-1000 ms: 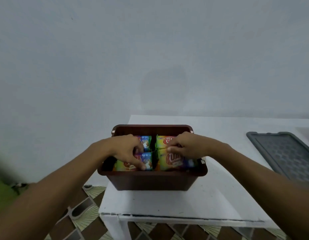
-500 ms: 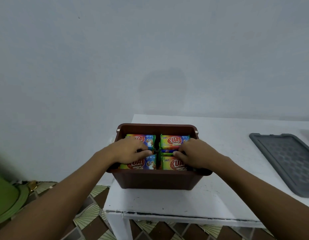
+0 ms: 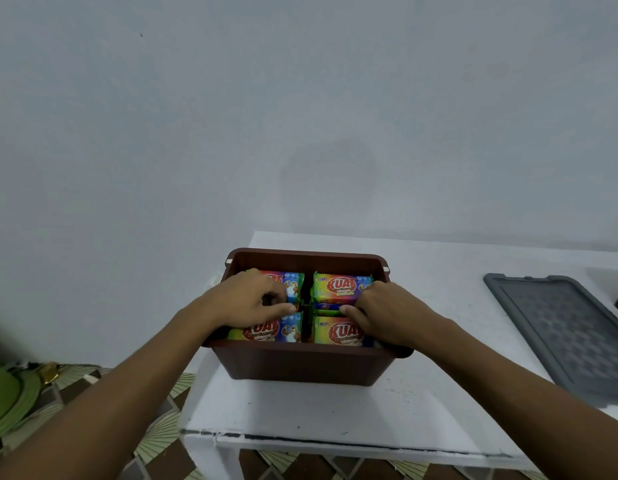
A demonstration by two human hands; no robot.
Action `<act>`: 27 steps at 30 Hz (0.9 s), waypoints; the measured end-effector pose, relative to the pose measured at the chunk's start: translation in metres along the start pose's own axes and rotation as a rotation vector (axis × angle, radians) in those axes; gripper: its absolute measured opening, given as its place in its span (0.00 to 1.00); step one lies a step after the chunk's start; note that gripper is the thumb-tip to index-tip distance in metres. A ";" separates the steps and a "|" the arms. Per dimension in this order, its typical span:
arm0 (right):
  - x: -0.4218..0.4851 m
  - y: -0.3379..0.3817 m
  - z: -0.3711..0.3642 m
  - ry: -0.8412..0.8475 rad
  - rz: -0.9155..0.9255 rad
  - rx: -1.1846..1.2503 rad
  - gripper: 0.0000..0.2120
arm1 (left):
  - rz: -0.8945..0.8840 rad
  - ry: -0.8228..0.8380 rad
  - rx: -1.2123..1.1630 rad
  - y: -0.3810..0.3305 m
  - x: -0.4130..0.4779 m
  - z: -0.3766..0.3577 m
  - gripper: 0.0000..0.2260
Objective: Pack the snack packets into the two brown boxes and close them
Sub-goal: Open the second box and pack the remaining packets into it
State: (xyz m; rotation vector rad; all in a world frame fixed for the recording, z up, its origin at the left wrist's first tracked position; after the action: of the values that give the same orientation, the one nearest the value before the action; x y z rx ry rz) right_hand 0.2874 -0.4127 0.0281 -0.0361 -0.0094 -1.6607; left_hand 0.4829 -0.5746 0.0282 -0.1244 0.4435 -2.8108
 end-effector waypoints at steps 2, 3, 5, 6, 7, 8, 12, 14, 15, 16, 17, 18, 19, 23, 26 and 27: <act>-0.006 -0.016 0.000 -0.003 0.008 0.010 0.24 | -0.022 -0.003 0.003 -0.013 0.013 -0.004 0.18; -0.008 -0.025 0.000 -0.002 0.013 0.018 0.24 | -0.029 -0.001 0.013 -0.020 0.019 -0.005 0.18; -0.015 -0.045 0.001 0.004 0.017 0.025 0.23 | -0.041 0.012 0.053 -0.036 0.033 -0.009 0.18; -0.018 -0.055 0.002 0.009 0.012 0.022 0.23 | -0.053 0.016 0.081 -0.044 0.040 -0.012 0.18; -0.019 -0.065 0.004 0.015 0.002 0.016 0.23 | -0.074 0.014 0.110 -0.052 0.047 -0.015 0.17; -0.022 -0.076 0.006 0.017 -0.011 0.009 0.23 | -0.092 0.010 0.138 -0.062 0.056 -0.019 0.16; -0.037 -0.117 0.011 0.028 -0.081 -0.007 0.22 | -0.101 0.036 0.199 -0.096 0.090 -0.033 0.16; -0.047 -0.136 0.011 0.021 -0.099 -0.004 0.22 | -0.097 0.073 0.194 -0.109 0.106 -0.038 0.17; -0.050 -0.141 0.010 0.015 -0.096 0.007 0.22 | -0.091 0.093 0.184 -0.114 0.111 -0.038 0.17; -0.052 -0.146 0.010 0.010 -0.084 0.032 0.21 | -0.075 0.117 0.170 -0.117 0.115 -0.038 0.16; -0.055 -0.149 0.010 0.009 -0.067 0.065 0.21 | -0.059 0.138 0.156 -0.120 0.118 -0.037 0.16; -0.055 -0.150 0.009 0.015 -0.047 0.093 0.21 | -0.044 0.160 0.139 -0.119 0.119 -0.035 0.14; -0.055 -0.150 0.009 0.030 -0.028 0.114 0.22 | -0.038 0.182 0.126 -0.115 0.118 -0.032 0.12; -0.057 -0.159 0.009 0.136 0.015 0.165 0.25 | -0.029 0.255 0.102 -0.100 0.111 -0.024 0.08; -0.057 -0.161 0.007 0.158 0.013 0.151 0.20 | -0.047 0.260 0.103 -0.098 0.112 -0.023 0.09; -0.055 -0.160 0.007 0.131 0.000 0.164 0.20 | -0.059 0.241 0.101 -0.098 0.114 -0.022 0.08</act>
State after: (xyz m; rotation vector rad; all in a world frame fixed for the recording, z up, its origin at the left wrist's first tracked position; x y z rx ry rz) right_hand 0.1334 -0.3437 0.0360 0.1970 -0.0458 -1.6548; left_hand 0.3452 -0.5132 0.0421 0.2280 0.3546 -2.9116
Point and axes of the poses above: each hand's wrist, its own x-axis towards the middle knuckle, its own z-axis out of the back of the hand, y = z × x, the point moved 2 cm from there along x, towards the middle knuckle
